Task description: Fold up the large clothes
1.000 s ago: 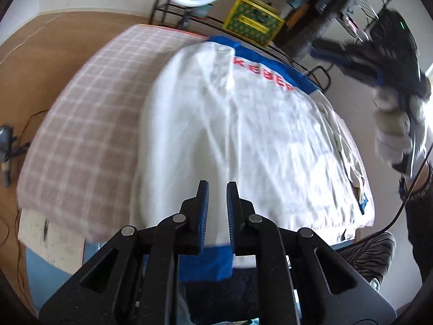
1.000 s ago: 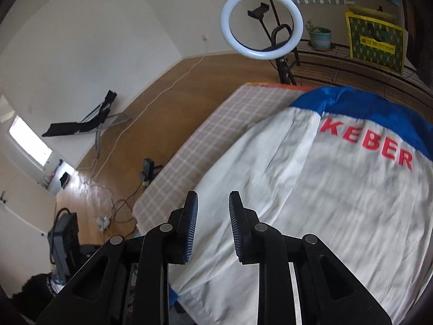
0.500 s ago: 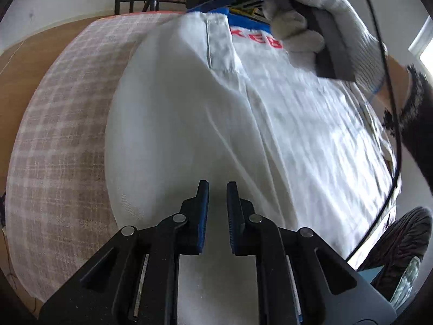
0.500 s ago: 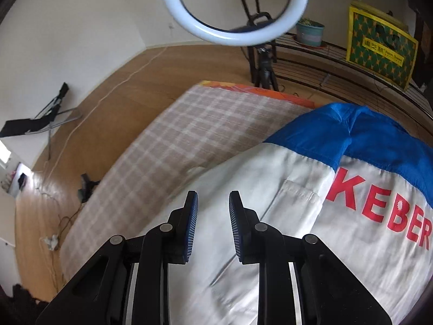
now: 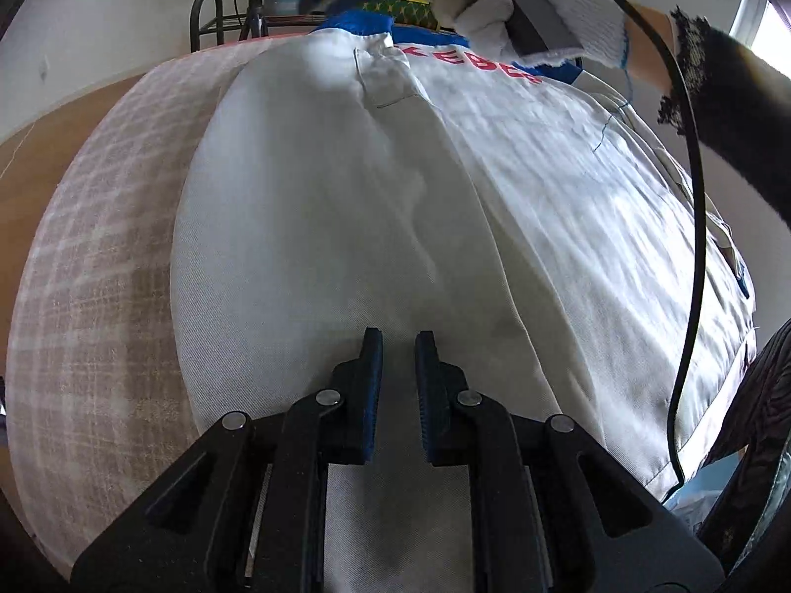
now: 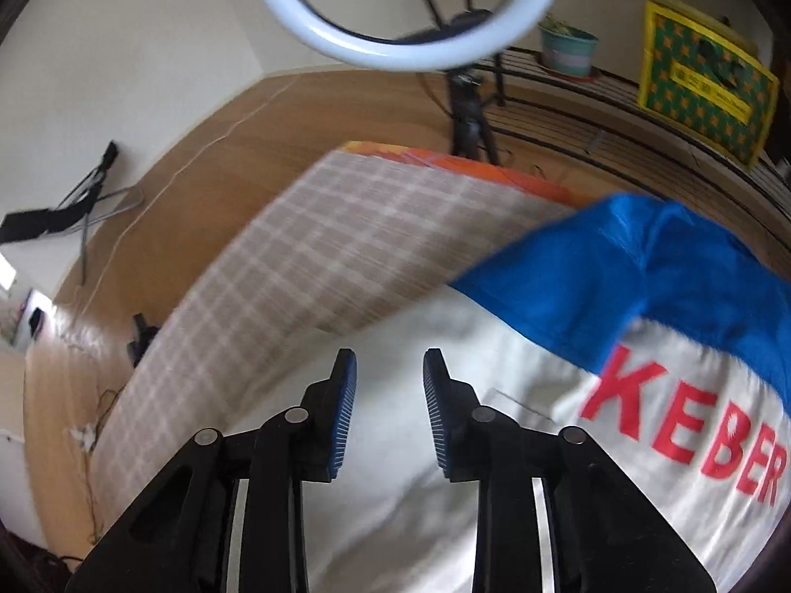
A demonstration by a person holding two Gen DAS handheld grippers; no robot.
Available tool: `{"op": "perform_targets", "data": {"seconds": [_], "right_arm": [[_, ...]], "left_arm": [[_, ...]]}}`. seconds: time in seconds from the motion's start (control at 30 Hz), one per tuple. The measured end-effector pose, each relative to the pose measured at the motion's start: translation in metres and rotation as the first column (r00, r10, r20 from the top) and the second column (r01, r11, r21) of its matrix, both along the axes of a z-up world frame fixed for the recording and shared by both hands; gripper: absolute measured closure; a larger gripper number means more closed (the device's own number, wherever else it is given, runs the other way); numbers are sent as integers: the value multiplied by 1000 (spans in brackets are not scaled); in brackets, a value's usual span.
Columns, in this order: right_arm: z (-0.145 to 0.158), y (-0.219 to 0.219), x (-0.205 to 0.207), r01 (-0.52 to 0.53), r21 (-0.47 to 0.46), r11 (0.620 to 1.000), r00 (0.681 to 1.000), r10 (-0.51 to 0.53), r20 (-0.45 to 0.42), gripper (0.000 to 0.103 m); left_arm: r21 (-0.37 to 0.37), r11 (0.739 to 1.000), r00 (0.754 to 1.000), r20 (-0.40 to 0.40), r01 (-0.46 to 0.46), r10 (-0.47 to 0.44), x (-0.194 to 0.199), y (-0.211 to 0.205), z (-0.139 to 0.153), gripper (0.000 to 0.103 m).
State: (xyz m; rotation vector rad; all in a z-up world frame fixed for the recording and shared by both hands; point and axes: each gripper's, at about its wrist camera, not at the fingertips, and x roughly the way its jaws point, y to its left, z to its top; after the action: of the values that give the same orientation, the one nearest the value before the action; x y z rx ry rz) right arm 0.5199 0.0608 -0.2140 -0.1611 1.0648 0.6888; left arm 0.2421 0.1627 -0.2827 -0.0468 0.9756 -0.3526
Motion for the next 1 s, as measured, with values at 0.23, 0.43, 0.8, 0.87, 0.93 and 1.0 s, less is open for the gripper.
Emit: {"op": "perform_targets", "data": {"seconds": [0.23, 0.43, 0.8, 0.87, 0.93, 1.0], "right_arm": [[-33, 79, 6, -279, -173, 944, 960, 273, -58, 56], [-61, 89, 13, -351, -206, 913, 935, 332, -124, 57], [-53, 110, 8, -327, -174, 929, 941, 337, 25, 103], [-64, 124, 13, -269, -228, 936, 956, 288, 51, 103], [-64, 128, 14, -282, -187, 941, 958, 288, 4, 103], [-43, 117, 8, -294, -119, 949, 954, 298, 22, 100]], "left_arm": [[40, 999, 999, 48, 11, -13, -5, -8, 0, 90], [43, 999, 998, 64, 20, -22, -9, -9, 0, 90], [71, 997, 996, 85, 19, -25, -13, -16, 0, 90], [76, 997, 996, 87, 19, -25, -13, -18, 0, 89], [83, 996, 996, 90, 17, -25, -13, -19, 0, 89], [91, 996, 995, 93, 17, -25, -14, -21, 0, 89]]}}
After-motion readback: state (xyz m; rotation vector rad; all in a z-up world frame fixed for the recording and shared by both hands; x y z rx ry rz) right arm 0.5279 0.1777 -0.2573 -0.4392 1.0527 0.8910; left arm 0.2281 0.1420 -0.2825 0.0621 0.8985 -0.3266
